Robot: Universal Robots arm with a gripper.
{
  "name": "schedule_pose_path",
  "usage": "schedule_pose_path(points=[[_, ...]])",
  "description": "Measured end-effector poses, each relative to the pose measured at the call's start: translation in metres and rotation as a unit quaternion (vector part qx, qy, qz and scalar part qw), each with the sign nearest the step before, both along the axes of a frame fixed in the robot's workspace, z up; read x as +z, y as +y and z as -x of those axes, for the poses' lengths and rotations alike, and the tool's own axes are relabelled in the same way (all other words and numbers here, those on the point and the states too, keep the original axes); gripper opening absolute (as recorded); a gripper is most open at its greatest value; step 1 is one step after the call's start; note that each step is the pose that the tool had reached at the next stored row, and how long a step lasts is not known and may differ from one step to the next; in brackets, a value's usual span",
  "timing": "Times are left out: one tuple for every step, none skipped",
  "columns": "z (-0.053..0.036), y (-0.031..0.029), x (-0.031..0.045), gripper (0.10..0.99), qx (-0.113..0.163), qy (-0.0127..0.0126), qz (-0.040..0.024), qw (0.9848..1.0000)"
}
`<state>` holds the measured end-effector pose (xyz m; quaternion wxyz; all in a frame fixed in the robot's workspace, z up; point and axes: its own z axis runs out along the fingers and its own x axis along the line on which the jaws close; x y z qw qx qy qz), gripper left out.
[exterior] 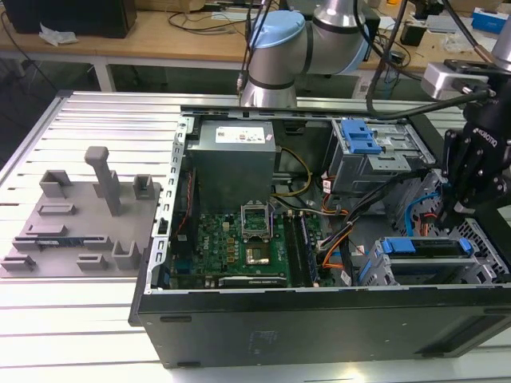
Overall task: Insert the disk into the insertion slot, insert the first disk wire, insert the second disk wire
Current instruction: 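Insert the first disk wire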
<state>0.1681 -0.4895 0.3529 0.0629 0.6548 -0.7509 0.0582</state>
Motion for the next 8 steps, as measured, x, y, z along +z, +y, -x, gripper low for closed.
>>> schedule_pose_path(points=[[0.0000, -0.0011, 0.0000, 0.165, 0.000, 0.0000, -0.0027, 1.0000], [0.0000, -0.0033, 0.0000, 0.165, 0.001, 0.0000, -0.0068, 1.0000], [0.0000, -0.0044, 0.0000, 0.165, 0.002, 0.0000, -0.0090, 1.0000], [0.0000, -0.0059, 0.0000, 0.165, 0.002, 0.0000, -0.0120, 0.9999], [0.0000, -0.0083, 0.0000, 0.165, 0.003, 0.0000, -0.0178, 0.9998], [0.0000, -0.0100, 0.0000, 0.165, 0.003, 0.0000, -0.0229, 0.9997], [0.0000, -0.0114, 0.0000, 0.165, 0.003, 0.0000, -0.0258, 0.9997], [0.0000, -0.0132, 0.0000, 0.165, 0.004, 0.0000, -0.0276, 0.9996]])
